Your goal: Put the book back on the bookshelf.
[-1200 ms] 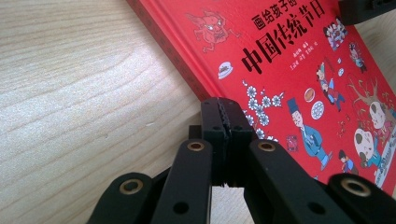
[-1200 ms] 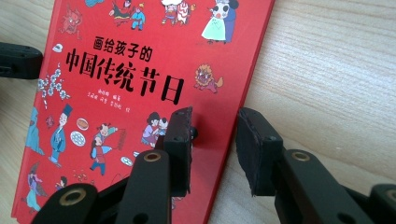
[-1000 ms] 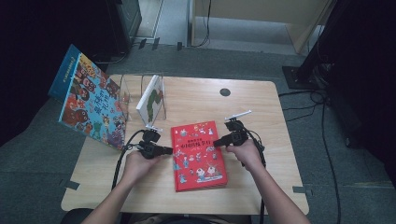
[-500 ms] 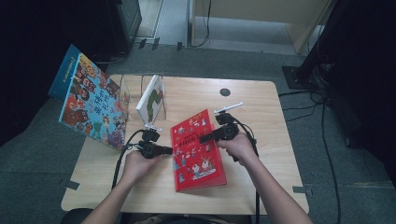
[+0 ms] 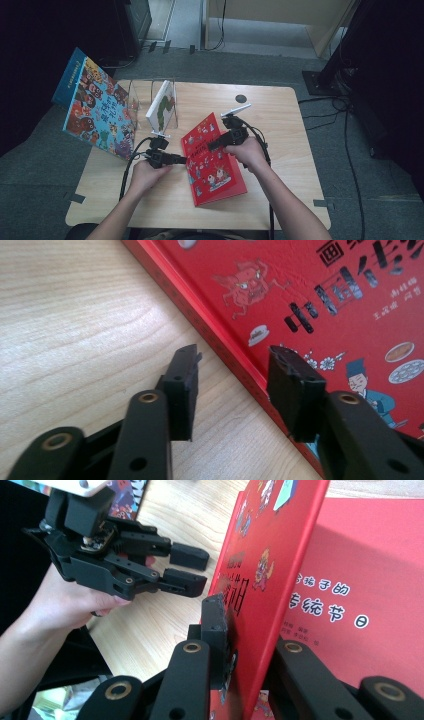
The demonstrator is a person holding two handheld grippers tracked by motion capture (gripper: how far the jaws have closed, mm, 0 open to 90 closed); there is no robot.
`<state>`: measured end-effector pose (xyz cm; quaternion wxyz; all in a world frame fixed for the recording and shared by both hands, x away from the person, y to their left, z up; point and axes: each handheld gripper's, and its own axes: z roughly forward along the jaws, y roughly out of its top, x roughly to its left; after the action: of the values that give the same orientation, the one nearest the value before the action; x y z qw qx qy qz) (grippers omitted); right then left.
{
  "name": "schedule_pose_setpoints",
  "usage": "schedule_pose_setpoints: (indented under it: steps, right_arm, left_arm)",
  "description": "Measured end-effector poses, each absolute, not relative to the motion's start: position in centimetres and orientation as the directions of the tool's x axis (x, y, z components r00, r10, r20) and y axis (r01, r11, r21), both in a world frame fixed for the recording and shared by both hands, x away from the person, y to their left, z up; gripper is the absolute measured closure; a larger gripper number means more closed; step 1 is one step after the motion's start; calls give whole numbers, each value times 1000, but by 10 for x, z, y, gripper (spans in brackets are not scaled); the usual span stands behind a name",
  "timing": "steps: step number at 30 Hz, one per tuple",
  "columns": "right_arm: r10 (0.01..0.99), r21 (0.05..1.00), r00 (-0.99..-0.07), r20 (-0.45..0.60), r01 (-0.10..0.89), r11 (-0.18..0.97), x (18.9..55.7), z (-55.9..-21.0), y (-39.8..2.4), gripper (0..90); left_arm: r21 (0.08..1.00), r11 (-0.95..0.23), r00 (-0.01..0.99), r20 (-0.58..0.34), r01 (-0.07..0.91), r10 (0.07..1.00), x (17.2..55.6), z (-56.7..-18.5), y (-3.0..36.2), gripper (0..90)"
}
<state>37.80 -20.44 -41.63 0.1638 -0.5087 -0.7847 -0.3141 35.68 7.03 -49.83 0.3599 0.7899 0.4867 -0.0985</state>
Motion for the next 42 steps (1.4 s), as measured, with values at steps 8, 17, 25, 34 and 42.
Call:
schedule_pose_setpoints:
  steps: [8, 17, 25, 34, 42]
  right_arm:
    - [714, 295, -462, 527, 887, 356, 378, -398, -197, 881]
    - [719, 310, -509, 473, 860, 405, 374, -374, -201, 885]
    - [705, 356, -540, 460, 839, 411, 367, -345, -209, 885]
    - [687, 371, -573, 446, 817, 441, 361, -329, -209, 885]
    - [682, 380, -583, 442, 810, 446, 359, -322, -208, 883]
  left_arm:
    - [501, -257, 523, -514, 827, 680, 356, -493, 70, 492]
    - [509, -254, 531, -528, 823, 663, 354, -490, 66, 435]
    - [530, -258, 556, -538, 808, 634, 352, -482, 61, 395]
    - [550, -254, 579, -568, 796, 586, 353, -469, 56, 371]
    - [521, -223, 551, -647, 824, 526, 355, -465, 53, 338]
